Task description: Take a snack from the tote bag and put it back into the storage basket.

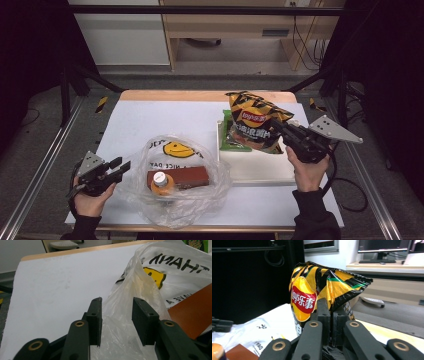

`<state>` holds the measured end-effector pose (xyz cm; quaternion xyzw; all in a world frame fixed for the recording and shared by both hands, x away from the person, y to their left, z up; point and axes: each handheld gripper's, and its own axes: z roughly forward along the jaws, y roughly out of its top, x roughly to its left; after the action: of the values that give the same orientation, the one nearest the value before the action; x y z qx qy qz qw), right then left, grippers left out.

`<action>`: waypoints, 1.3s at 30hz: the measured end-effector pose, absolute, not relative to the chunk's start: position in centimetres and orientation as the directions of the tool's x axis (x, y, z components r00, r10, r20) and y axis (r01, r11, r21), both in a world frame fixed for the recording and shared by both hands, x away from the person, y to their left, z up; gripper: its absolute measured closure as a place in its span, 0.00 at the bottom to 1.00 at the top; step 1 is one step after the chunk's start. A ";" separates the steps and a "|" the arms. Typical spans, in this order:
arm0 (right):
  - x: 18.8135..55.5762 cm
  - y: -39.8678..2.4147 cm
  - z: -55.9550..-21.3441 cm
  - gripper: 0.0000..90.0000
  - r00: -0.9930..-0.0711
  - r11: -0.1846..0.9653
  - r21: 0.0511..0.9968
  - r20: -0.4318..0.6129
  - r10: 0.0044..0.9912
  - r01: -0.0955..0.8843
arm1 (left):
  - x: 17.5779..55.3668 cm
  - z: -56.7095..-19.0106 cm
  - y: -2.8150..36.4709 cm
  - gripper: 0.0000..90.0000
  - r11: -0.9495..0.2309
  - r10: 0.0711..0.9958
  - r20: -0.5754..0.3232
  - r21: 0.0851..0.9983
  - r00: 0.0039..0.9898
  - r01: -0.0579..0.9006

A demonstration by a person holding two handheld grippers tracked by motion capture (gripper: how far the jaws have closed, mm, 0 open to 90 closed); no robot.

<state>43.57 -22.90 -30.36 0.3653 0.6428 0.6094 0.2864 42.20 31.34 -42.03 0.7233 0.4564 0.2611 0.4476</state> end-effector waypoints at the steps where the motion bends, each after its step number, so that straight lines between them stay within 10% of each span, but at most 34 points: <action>1: 43.6 -23.3 -30.4 0.97 -0.563 -0.009 0.993 0.076 0.823 0.121 | 42.2 -42.0 31.4 0.65 -0.181 0.895 -0.031 0.887 0.446 0.426; 39: 48.1 -27.5 -37.3 0.97 -0.415 -0.030 0.952 0.160 0.896 0.303 | 42.4 -42.1 31.5 0.57 -0.185 0.901 -0.023 0.883 0.433 0.431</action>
<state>48.13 -27.45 -37.29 0.4675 0.6411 0.5444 0.2720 42.40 31.46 -42.11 0.7222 0.4611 0.2660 0.4417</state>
